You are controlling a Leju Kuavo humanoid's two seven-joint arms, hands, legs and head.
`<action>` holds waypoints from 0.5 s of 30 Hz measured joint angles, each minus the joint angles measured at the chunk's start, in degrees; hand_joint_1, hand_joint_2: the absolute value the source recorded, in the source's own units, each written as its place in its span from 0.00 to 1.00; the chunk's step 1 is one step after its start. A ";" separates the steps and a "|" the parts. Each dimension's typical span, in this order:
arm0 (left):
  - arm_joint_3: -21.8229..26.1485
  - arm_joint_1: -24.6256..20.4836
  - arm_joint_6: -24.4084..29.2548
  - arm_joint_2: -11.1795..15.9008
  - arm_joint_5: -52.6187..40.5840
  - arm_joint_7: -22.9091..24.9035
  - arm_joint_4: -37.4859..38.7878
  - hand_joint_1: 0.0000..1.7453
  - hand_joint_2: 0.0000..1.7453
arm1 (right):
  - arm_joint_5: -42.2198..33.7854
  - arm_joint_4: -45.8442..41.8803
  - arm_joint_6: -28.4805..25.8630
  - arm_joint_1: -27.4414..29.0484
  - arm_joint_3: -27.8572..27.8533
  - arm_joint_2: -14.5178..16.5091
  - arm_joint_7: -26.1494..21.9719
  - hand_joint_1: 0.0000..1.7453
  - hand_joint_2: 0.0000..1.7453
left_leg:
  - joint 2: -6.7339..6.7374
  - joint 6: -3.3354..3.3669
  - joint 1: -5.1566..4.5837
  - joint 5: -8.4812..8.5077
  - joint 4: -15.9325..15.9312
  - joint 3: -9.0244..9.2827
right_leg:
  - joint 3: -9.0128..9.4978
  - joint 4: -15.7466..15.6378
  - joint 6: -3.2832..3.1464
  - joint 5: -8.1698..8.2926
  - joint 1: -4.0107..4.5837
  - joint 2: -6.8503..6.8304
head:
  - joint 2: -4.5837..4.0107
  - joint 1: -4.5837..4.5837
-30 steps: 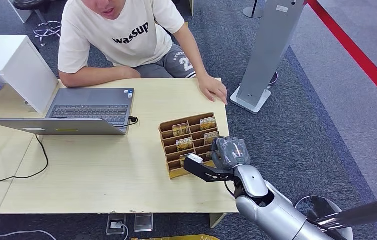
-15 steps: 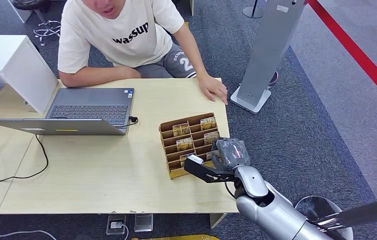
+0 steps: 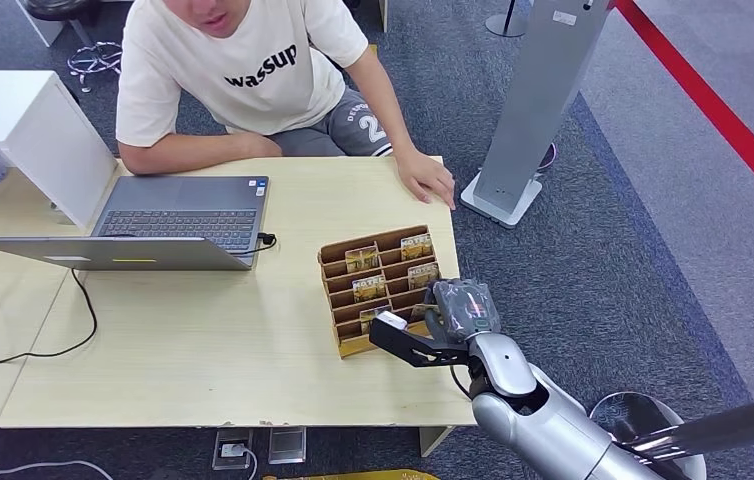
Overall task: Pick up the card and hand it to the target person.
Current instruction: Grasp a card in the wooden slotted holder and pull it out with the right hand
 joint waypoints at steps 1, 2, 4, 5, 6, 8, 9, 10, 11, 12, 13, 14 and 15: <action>0.00 0.00 -0.01 0.00 0.00 0.00 0.00 0.00 0.00 | 0.02 0.00 0.00 0.00 0.00 0.00 0.03 0.81 1.00 | 0.00 0.00 0.00 0.00 0.00 0.00 | 0.00 0.00 0.00 0.00 0.00 0.00 | 0.01 -0.01; 0.00 0.00 -0.01 0.00 0.00 0.00 0.00 0.00 0.00 | 0.03 0.00 0.00 0.00 0.00 0.01 0.05 0.82 1.00 | 0.00 0.00 0.00 0.00 0.00 0.00 | 0.00 0.00 0.00 0.00 0.00 0.00 | 0.01 -0.01; 0.00 0.00 -0.01 0.00 0.00 0.00 0.00 0.00 0.00 | 0.03 0.00 0.00 0.00 0.00 0.01 0.07 0.83 1.00 | 0.00 0.00 0.00 0.00 0.00 0.00 | 0.00 0.00 0.00 0.00 0.00 0.00 | 0.00 -0.01; 0.00 0.00 0.00 0.00 0.00 0.00 0.00 0.00 0.00 | 0.03 0.00 0.00 0.00 0.00 0.01 0.08 0.83 1.00 | 0.00 0.00 0.00 0.00 0.00 0.00 | 0.00 0.00 0.00 0.00 0.00 0.00 | -0.01 -0.01; 0.00 0.00 -0.01 0.00 0.00 0.00 0.00 0.00 0.00 | 0.03 0.00 0.00 0.00 0.00 0.01 0.08 0.83 1.00 | 0.00 0.00 0.00 0.00 0.00 0.01 | 0.00 0.00 0.00 0.00 0.00 0.00 | -0.01 -0.01; 0.00 0.00 -0.09 0.00 0.00 -0.03 0.00 0.00 0.00 | 0.03 0.00 0.00 0.00 0.00 0.01 0.09 0.83 1.00 | 0.00 0.00 0.00 0.00 0.00 0.01 | 0.01 0.00 0.00 0.00 0.00 0.00 | -0.02 0.00; 0.00 0.00 -0.21 0.00 -0.01 -0.08 0.00 0.00 0.00 | 0.03 0.00 0.00 0.00 0.00 0.01 0.09 0.84 1.00 | 0.00 0.00 0.00 0.00 0.00 0.01 | 0.01 0.00 0.00 0.00 0.00 0.00 | -0.02 0.00; 0.00 0.00 -0.36 0.00 -0.02 -0.18 0.00 0.00 0.00 | 0.04 0.00 0.01 0.00 0.00 0.01 0.09 0.86 1.00 | 0.00 0.00 0.00 0.00 0.00 0.01 | 0.01 0.00 0.00 0.00 0.00 0.00 | -0.01 0.00; 0.00 0.00 -0.53 0.00 -0.04 -0.33 0.00 0.00 0.00 | 0.04 0.00 0.01 0.00 0.00 0.01 0.09 0.90 1.00 | 0.00 0.00 0.00 0.00 0.00 0.01 | 0.01 0.00 0.00 0.00 0.00 0.00 | -0.01 0.01; 0.00 0.00 -0.65 0.00 -0.08 -0.46 0.00 0.00 0.00 | 0.05 0.00 0.02 0.00 0.00 0.01 0.09 0.93 1.00 | 0.00 0.00 0.00 0.00 0.00 0.02 | 0.01 0.00 0.00 0.00 0.00 0.00 | -0.01 0.00; 0.00 0.00 -0.73 0.00 -0.11 -0.60 0.00 0.00 0.00 | 0.05 0.00 0.02 0.00 0.00 0.01 0.09 0.97 1.00 | 0.00 0.00 0.00 0.00 0.00 0.02 | 0.01 0.00 0.00 0.00 0.00 0.00 | -0.01 0.01; 0.00 0.00 -0.78 0.00 -0.16 -0.68 0.00 0.00 0.00 | 0.06 0.00 0.01 0.00 0.00 0.01 0.09 0.98 1.00 | 0.00 0.00 0.00 0.00 0.00 0.02 | 0.01 0.00 0.00 0.00 0.00 0.00 | -0.01 0.00; 0.00 0.00 -0.80 0.00 -0.21 -0.74 0.00 0.00 0.00 | 0.07 -0.01 0.01 0.00 0.00 0.01 0.09 0.98 1.00 | 0.00 0.00 0.00 0.00 0.00 0.02 | 0.01 0.00 0.00 0.00 0.00 0.00 | -0.01 -0.01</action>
